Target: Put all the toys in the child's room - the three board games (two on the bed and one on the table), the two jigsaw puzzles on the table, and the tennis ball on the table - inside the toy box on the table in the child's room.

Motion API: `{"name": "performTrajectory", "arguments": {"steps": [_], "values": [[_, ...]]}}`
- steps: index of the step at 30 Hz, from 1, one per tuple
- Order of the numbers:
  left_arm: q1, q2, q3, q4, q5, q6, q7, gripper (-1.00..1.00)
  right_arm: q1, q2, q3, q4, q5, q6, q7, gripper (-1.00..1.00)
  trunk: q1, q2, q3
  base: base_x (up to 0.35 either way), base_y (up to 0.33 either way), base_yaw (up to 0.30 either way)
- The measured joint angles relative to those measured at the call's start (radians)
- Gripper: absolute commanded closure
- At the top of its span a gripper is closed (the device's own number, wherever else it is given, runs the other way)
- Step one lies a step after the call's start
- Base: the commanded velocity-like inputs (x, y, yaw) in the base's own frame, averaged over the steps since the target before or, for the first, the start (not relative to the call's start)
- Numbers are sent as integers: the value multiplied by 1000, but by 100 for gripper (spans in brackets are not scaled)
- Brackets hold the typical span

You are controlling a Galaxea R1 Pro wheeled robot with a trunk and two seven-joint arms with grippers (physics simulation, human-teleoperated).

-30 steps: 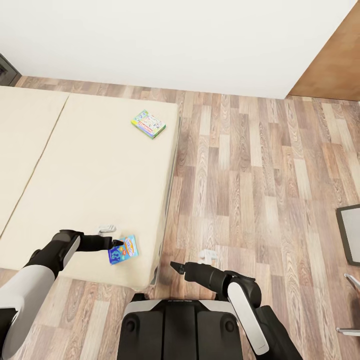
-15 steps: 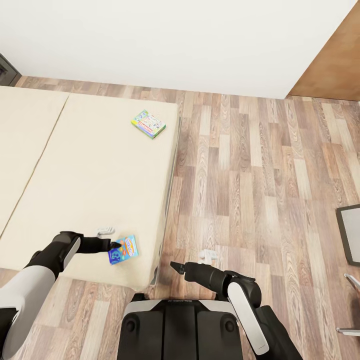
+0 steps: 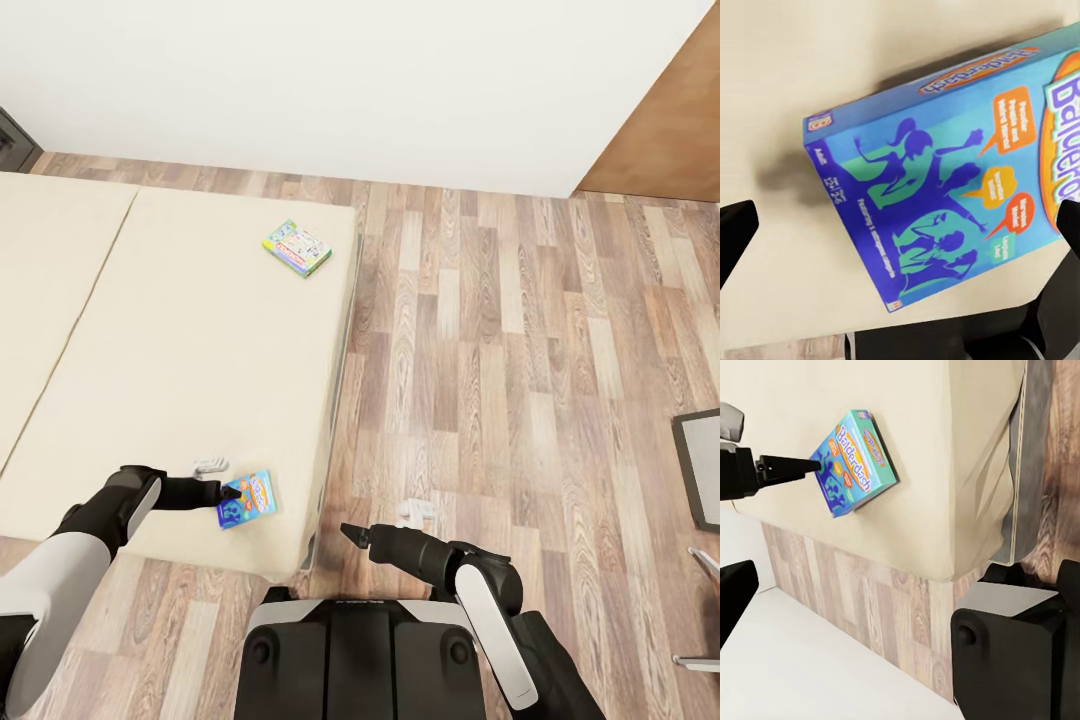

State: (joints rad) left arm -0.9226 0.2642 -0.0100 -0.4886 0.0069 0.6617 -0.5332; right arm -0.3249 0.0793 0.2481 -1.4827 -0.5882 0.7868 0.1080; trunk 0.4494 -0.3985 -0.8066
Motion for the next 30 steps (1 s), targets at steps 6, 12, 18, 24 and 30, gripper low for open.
{"name": "performTrajectory", "arguments": {"steps": [6,12,18,24,30], "values": [[0,-1,0,1,0,-3,0,-100,0,0,0,0,0,0,0,-100,0,0,0,0,0,0],[1,-3,0,2,1,-11,-1,-100,0,0,0,0,0,0,0,-100,0,0,0,0,0,0],[0,-4,1,2,1,-15,-1,-100,0,0,0,0,0,0,0,-100,0,0,0,0,0,0],[-1,-4,1,2,2,-17,-1,-100,0,0,0,0,0,0,0,-100,0,0,0,0,0,0],[-1,-4,2,2,2,-18,-1,-100,0,0,0,0,0,0,0,-100,0,0,0,0,0,0]]}}
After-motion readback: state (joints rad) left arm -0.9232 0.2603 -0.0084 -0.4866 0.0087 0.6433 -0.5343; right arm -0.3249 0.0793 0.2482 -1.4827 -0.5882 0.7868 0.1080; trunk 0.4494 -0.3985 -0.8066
